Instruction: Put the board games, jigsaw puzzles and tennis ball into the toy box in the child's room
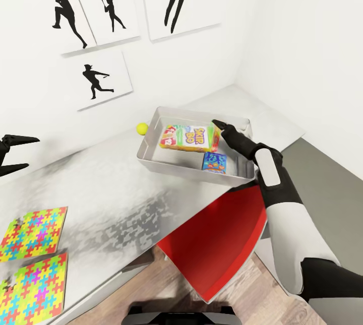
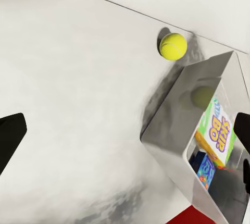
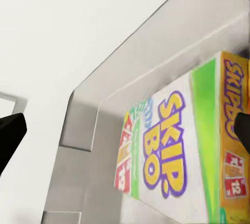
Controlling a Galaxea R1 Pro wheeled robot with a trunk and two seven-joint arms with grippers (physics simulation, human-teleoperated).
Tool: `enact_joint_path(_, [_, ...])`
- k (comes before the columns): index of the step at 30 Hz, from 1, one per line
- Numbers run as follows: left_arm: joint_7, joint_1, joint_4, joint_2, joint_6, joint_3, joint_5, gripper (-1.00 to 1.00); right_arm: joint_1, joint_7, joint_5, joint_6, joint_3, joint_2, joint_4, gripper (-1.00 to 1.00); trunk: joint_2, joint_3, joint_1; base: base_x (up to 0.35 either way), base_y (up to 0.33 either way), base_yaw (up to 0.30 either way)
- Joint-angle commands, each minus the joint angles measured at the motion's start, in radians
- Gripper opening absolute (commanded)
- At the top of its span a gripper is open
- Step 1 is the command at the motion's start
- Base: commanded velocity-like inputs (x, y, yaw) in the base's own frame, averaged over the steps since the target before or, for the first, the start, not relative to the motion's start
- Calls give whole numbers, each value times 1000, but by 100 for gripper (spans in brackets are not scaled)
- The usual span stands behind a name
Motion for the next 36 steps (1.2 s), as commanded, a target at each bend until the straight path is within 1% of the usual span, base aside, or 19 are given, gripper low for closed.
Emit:
enact_joint_path(1, [10, -1, 0, 0, 4, 1, 9, 100, -1, 1, -1, 7, -10, 1, -2, 100, -2, -1, 1, 0, 0, 0])
enact_joint_path(6, [10, -1, 0, 1, 4, 1, 9, 100, 4, 0, -1, 8, -27, 1, -45, 100, -2, -1, 1, 0, 0, 0])
enact_joint_path(8, [10, -1, 0, 0, 4, 1, 9, 100, 17, -1, 0, 13, -25, 2, -138, 100, -2, -1, 1, 0, 0, 0])
enact_joint_path(12, [10, 0, 0, 0, 4, 1, 9, 100, 155, -5, 4, 22, -17, 3, -454, 100, -2, -1, 1, 0, 0, 0])
enact_joint_path(17, [10, 3, 0, -1, 4, 0, 9, 100, 200, -5, 6, 93, -15, -3, -572, 100, -2, -1, 1, 0, 0, 0])
enact_joint_path(18, [11, 8, -1, -11, 5, -1, 9, 100, 203, -2, 8, 166, -16, -21, -595, 100, -2, -1, 1, 0, 0, 0])
enact_joint_path(19, [11, 10, -1, -18, 7, -1, 9, 100, 203, 0, 9, 190, -16, -33, -600, 100, -2, -1, 1, 0, 0, 0])
enact_joint_path(21, [12, 13, -1, -50, 16, -5, 9, 100, 202, 19, 10, 258, -17, -128, -611, 100, -2, -1, 1, 0, 0, 0])
enact_joint_path(23, [13, 11, -2, -68, 19, -8, 9, 100, 204, 47, 11, 276, -19, -191, -614, 100, -2, -1, 1, 0, 0, 0])
enact_joint_path(25, [12, -2, -3, -94, 22, -9, 9, 100, 209, 123, 11, 295, -27, -316, -617, 100, -2, -1, 1, 0, 0, 0])
enact_joint_path(26, [12, -9, -3, -98, 22, -9, 9, 100, 210, 139, 11, 298, -30, -343, -618, 100, -2, -1, 1, 0, 0, 0])
enact_joint_path(27, [12, -29, -3, -104, 23, -9, 9, 100, 211, 162, 11, 302, -43, -389, -618, 100, -2, -1, 1, 0, 0, 0])
enact_joint_path(29, [12, -63, -3, -116, 23, -14, 9, 100, 213, 182, 11, 306, -90, -435, -619, 100, -2, -1, 1, 0, 0, 0])
enact_joint_path(30, [12, -77, -3, -124, 23, -20, 9, 100, 213, 186, 11, 307, -109, -444, -619, 100, -2, -1, 1, 0, 0, 0])
enact_joint_path(31, [14, -171, -3, -194, 20, -108, 9, 100, 232, 197, 12, 308, -193, -474, -619, 100, -2, -1, 1, 0, 0, 0])
enact_joint_path(33, [21, -240, -3, -251, 14, -186, 9, 100, 246, 198, 17, 305, -224, -494, -619, 100, -2, -1, 1, 0, 0, 0])
enact_joint_path(34, [30, -287, -3, -295, 6, -242, 9, 100, 255, 199, 20, 304, -237, -510, -619, 100, -2, -1, 1, 0, 0, 0])
enact_joint_path(35, [39, -310, -3, -319, 2, -270, 9, 100, 259, 200, 22, 304, -243, -516, -619, 100, -2, -1, 1, 0, 0, 0])
enact_joint_path(36, [67, -353, -3, -369, -9, -324, 9, 100, 271, 199, 23, 306, -258, -526, -619, 100, -2, -1, 1, 0, 0, 0])
